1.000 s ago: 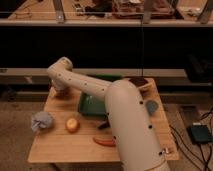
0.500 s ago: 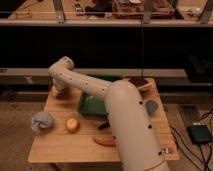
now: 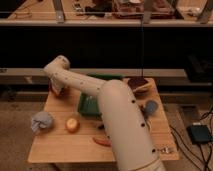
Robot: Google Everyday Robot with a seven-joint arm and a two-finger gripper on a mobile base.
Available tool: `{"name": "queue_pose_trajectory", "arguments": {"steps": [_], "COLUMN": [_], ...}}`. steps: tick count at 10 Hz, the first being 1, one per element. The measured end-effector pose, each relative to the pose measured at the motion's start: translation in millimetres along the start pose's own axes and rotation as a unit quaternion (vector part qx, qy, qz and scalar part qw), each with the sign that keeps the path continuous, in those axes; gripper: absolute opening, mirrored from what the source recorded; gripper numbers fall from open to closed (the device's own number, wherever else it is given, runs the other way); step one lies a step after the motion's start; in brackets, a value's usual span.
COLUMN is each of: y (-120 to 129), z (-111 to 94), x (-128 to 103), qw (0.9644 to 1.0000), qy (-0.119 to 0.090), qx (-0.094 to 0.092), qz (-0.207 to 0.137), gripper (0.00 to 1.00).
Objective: Wipe red bowl with eraser
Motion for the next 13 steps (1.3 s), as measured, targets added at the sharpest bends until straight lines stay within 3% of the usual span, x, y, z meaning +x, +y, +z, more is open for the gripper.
{"name": "queue_pose_trajectory", "arguments": {"steps": [2,7,10,13], "y": [5.2,49.7,55.5,51.4], "z": [-6.2,-72.3,-75.5,-78.7], "x": [0.1,-14.5,-28.7,-24.3], "qw": [1.0000,0.9984,0.9961,0.9942], "qy": [-0.001,0.042,0.059,0.080], "qx": [-0.007,0.018,0.051,0.066], "qz": [0.005,0.034,0.043,0.028], "gripper": [0.00,0.00,0.00,0.00]}}
